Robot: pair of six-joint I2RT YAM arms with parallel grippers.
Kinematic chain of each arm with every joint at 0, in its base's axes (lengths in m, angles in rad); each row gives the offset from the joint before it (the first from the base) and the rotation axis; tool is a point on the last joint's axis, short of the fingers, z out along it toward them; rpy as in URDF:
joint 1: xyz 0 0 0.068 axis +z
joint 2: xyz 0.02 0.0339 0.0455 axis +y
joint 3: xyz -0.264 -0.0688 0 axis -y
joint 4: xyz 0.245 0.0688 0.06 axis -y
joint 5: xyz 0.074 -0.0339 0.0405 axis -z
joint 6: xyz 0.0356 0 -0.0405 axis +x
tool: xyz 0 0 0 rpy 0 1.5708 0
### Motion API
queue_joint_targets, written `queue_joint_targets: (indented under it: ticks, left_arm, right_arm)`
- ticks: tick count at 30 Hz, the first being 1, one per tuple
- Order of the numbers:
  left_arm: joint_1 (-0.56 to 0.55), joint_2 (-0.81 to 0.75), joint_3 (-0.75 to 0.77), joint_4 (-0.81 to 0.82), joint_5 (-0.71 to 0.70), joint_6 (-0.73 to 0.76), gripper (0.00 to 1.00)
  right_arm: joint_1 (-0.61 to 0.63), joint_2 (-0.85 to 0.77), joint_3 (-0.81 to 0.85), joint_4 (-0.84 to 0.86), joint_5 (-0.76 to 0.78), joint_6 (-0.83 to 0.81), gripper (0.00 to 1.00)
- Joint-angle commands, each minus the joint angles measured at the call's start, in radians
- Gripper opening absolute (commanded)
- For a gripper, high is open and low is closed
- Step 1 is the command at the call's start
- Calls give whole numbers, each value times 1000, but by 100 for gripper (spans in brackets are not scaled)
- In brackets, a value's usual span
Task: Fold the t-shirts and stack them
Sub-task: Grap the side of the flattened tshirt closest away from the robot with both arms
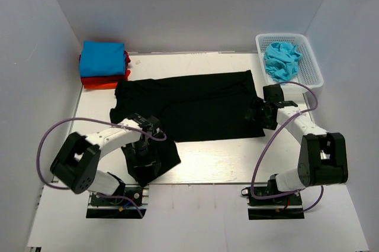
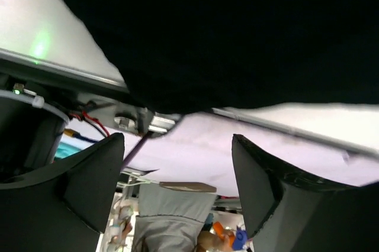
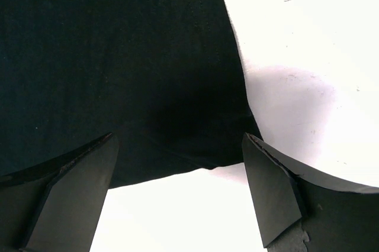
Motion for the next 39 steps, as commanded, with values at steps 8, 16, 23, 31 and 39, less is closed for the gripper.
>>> queue_joint_targets:
  ticks: [8,16,23,31,39]
  left_arm:
    - [-77,107,-157,267,-4,-90,61]
    - [-87,62,-134,211,-67,-118,5]
    - [-78,72,114,42,-154,-87,0]
    - [-54,-60,173,17,-122,-88,0]
    - [0,-157,191,51,-119,-151,0]
  right_arm:
    - [-34,-69,-22,-34,54,5,90]
    - [-71,-61,-60,-45,36,16,90]
    - [-99,-44,-88,-51,33,44,89]
    - [-105,9,-121,7,-78,54,63]
    - [-103,49,-140,37,-71,58,28]
